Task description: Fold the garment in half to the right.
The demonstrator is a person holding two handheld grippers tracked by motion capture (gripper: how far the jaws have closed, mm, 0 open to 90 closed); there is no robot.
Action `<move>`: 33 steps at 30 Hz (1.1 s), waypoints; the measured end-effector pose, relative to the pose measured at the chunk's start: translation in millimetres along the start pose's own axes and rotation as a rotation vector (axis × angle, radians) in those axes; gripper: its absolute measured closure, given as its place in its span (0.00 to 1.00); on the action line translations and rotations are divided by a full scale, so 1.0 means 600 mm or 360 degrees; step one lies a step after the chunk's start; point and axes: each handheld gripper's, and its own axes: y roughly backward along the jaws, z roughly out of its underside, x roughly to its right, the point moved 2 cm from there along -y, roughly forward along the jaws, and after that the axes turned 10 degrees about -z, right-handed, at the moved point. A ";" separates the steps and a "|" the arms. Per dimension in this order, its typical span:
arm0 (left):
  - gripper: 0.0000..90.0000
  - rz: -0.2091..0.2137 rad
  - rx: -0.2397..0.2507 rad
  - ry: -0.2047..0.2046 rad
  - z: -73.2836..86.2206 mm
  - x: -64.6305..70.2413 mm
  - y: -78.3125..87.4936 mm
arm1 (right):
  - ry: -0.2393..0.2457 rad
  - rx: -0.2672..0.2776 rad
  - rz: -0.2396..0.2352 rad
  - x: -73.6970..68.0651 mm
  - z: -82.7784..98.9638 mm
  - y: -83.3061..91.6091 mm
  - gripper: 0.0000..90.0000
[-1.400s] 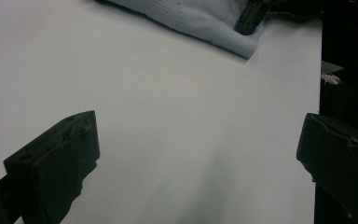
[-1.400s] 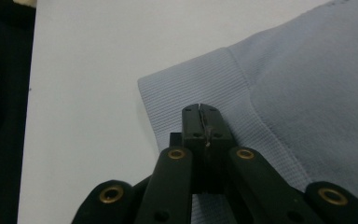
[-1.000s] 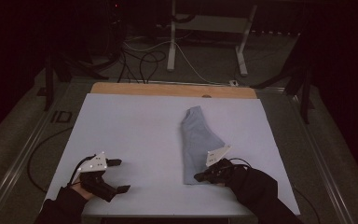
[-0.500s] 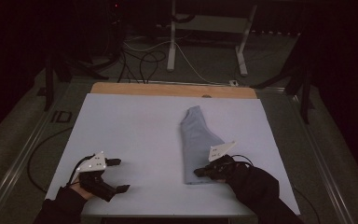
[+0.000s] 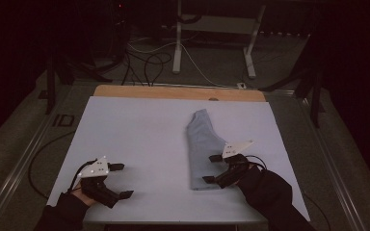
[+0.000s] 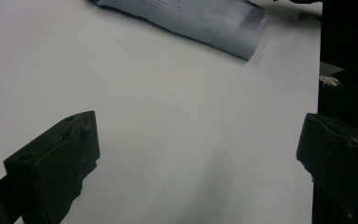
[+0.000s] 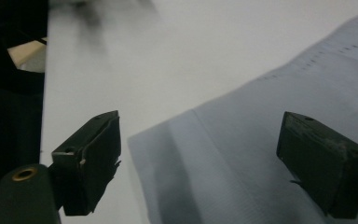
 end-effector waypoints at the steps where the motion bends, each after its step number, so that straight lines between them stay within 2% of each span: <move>1: 0.00 -0.0001 -0.0002 0.0002 0.000 0.000 0.000 | 0.0014 -0.0001 0.0000 0.000 0.000 0.002 0.13; 4: 0.00 0.0000 -0.0027 0.0001 0.001 0.000 0.000 | 0.0012 0.0028 0.0008 0.001 0.002 0.011 0.10; 8: 0.00 -0.0018 -0.0031 0.0002 0.003 0.000 0.001 | 0.0006 0.0066 0.0102 0.006 0.011 0.028 0.10; 10: 0.00 -0.0027 -0.0026 0.0004 0.003 -0.001 0.003 | -0.0013 0.0082 0.0111 0.007 0.015 0.033 0.10; 11: 0.00 -0.0032 -0.0024 0.0003 0.003 -0.002 0.003 | -0.0025 0.0101 0.0153 0.008 0.023 0.041 0.10; 16: 0.00 -0.0051 -0.0015 0.0009 0.004 -0.006 0.007 | -0.0055 0.0101 0.0243 0.012 0.050 0.058 0.10; 25: 0.00 -0.0079 -0.0012 0.0022 0.008 -0.011 0.015 | -0.0122 0.0137 0.0329 0.009 0.094 0.082 0.10; 29: 0.00 -0.0088 -0.0012 0.0029 0.009 -0.014 0.018 | -0.0138 0.0102 0.0381 0.007 0.111 0.085 0.10; 33: 0.00 -0.0097 -0.0012 0.0017 0.008 -0.014 0.021 | -0.0168 0.0112 0.0432 0.001 0.126 0.091 0.10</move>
